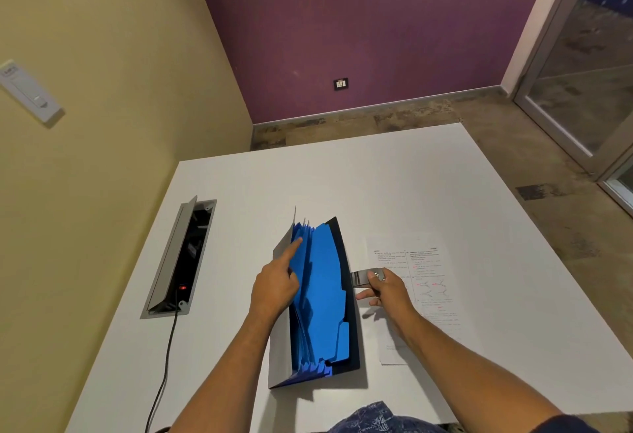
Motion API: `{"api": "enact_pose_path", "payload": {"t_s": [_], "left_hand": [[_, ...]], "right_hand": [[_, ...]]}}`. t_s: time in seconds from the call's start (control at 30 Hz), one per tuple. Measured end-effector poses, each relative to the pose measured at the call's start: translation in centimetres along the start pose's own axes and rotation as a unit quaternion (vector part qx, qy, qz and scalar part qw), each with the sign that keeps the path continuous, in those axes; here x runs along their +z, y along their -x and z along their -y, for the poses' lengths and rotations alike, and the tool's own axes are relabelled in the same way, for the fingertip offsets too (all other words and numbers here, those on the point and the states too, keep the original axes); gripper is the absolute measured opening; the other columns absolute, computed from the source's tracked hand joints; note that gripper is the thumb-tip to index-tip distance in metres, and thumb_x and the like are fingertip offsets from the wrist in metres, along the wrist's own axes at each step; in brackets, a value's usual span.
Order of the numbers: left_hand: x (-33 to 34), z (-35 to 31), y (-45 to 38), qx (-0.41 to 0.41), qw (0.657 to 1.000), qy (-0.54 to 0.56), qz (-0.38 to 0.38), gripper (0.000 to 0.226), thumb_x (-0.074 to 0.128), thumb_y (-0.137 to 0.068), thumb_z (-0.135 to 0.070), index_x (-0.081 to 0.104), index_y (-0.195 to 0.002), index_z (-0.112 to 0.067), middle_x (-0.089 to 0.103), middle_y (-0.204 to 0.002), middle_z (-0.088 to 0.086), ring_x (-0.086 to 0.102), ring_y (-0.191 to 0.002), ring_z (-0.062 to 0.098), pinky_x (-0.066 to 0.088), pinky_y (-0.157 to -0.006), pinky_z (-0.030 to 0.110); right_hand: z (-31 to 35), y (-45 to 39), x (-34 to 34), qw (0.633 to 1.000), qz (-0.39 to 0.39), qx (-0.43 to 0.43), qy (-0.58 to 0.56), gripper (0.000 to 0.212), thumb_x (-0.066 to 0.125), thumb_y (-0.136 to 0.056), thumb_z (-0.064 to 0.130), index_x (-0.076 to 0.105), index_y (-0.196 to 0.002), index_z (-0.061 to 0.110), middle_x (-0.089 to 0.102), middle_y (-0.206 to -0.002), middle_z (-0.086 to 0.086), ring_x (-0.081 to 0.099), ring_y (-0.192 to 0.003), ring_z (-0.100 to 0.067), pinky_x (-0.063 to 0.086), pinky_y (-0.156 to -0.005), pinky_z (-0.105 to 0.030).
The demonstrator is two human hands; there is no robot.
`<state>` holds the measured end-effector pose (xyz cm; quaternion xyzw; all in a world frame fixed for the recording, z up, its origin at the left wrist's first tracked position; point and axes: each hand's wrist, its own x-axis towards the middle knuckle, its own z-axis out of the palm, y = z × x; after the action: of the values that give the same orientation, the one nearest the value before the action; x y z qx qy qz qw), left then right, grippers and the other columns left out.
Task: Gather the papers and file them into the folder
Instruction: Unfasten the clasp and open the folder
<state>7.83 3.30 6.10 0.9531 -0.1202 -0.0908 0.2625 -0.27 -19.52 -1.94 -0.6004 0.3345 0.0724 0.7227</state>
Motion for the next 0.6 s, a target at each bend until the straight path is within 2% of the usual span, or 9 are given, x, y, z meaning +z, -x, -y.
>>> {"api": "enact_pose_path", "payload": {"t_s": [0.07, 0.17, 0.27, 0.33, 0.4, 0.6], "left_hand": [[0.2, -0.1, -0.2, -0.001, 1.0, -0.02, 0.009, 0.048, 0.045, -0.097, -0.011, 0.059, -0.137, -0.034, 0.071, -0.091, 0.005, 0.061, -0.067, 0.017, 0.056, -0.067, 0.033], [0.8, -0.1, -0.4, 0.002, 0.999, -0.037, -0.003, 0.028, 0.051, -0.1, -0.033, 0.068, -0.121, -0.026, 0.073, -0.099, 0.001, 0.059, -0.068, 0.01, 0.057, -0.071, 0.031], [1.2, -0.2, -0.3, 0.004, 0.998, -0.055, 0.001, 0.051, 0.055, -0.088, -0.07, 0.065, -0.121, -0.031, 0.071, -0.11, -0.005, 0.064, -0.078, 0.01, 0.053, -0.07, 0.027], [1.4, -0.2, -0.3, 0.002, 0.998, -0.066, 0.009, 0.063, 0.054, -0.08, -0.081, 0.061, -0.122, -0.034, 0.07, -0.112, -0.005, 0.065, -0.079, 0.01, 0.053, -0.069, 0.025], [1.5, -0.1, -0.2, 0.001, 0.997, -0.071, 0.012, 0.063, 0.056, -0.078, -0.08, 0.06, -0.122, -0.035, 0.07, -0.117, -0.004, 0.066, -0.083, 0.011, 0.054, -0.07, 0.026], [1.8, -0.3, 0.0, 0.003, 0.997, -0.081, 0.019, 0.048, 0.063, -0.086, -0.058, 0.054, -0.128, -0.035, 0.069, -0.124, -0.001, 0.07, -0.091, 0.017, 0.061, -0.08, 0.034]], "right_hand": [[0.1, 0.1, 0.2, 1.0, 0.009, 0.001, 0.001, 0.026, 0.052, -0.106, 0.03, 0.06, -0.124, 0.013, 0.078, -0.09, -0.021, 0.064, -0.076, -0.034, 0.06, -0.067, -0.046], [0.2, 0.3, 0.4, 1.0, 0.029, -0.003, 0.005, 0.022, 0.053, -0.105, 0.035, 0.061, -0.119, 0.019, 0.079, -0.088, -0.018, 0.059, -0.074, -0.031, 0.055, -0.064, -0.043], [0.4, 0.6, 0.7, 0.999, 0.037, 0.0, 0.022, 0.022, 0.053, -0.104, 0.041, 0.06, -0.118, 0.026, 0.08, -0.088, -0.014, 0.063, -0.08, -0.035, 0.054, -0.065, -0.04], [0.4, 0.7, 0.8, 0.999, 0.04, 0.001, 0.025, 0.022, 0.054, -0.103, 0.044, 0.06, -0.117, 0.028, 0.08, -0.089, -0.013, 0.064, -0.083, -0.036, 0.053, -0.065, -0.039], [0.5, 0.9, 0.8, 0.999, 0.045, -0.001, 0.026, 0.02, 0.055, -0.102, 0.045, 0.061, -0.114, 0.03, 0.08, -0.089, -0.013, 0.063, -0.084, -0.037, 0.053, -0.065, -0.039], [0.7, 1.4, 0.8, 0.998, 0.047, -0.006, 0.03, 0.022, 0.053, -0.103, 0.043, 0.061, -0.116, 0.026, 0.08, -0.09, -0.013, 0.065, -0.088, -0.04, 0.052, -0.068, -0.04]]}}
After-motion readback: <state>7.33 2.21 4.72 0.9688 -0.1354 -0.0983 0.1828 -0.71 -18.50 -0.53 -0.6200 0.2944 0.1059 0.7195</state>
